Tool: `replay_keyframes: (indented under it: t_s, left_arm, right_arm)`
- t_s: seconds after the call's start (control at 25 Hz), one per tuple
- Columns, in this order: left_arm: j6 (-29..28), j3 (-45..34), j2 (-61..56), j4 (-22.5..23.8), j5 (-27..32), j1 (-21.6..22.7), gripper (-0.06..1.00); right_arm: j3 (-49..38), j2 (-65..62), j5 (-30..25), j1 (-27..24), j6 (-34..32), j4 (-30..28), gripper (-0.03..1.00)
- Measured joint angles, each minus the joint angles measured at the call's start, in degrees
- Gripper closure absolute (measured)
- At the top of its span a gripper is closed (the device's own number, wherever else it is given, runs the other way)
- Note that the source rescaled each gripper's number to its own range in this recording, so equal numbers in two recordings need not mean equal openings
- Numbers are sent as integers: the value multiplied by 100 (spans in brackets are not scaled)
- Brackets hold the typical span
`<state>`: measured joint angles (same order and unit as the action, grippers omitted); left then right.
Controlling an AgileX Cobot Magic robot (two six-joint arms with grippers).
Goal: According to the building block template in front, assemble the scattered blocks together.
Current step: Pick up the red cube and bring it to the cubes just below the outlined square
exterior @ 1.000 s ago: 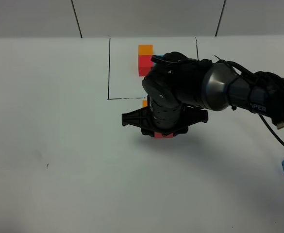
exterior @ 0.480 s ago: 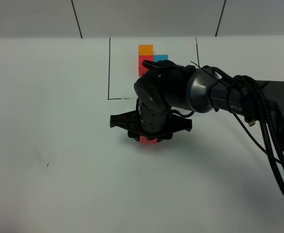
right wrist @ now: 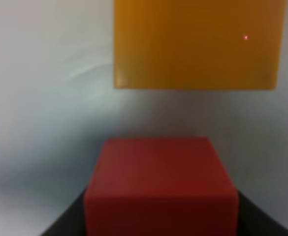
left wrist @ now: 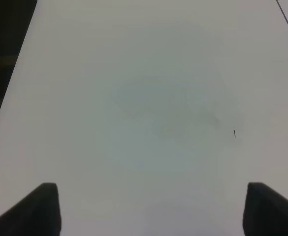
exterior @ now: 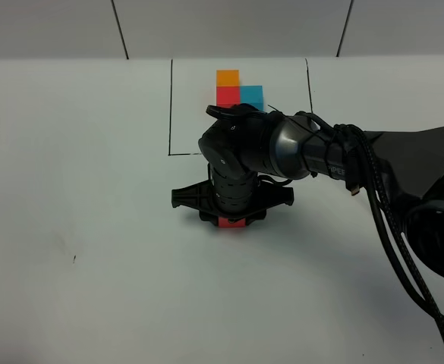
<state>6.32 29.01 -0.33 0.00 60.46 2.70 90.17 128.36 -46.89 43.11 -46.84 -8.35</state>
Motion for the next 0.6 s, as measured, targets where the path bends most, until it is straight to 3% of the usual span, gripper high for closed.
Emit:
replay_keyframes:
  t_s: [0.6]
  left_arm:
    - [0,0,0,0,0,0,22]
  right_arm:
    - [48,65,22,-31,26,-316,96]
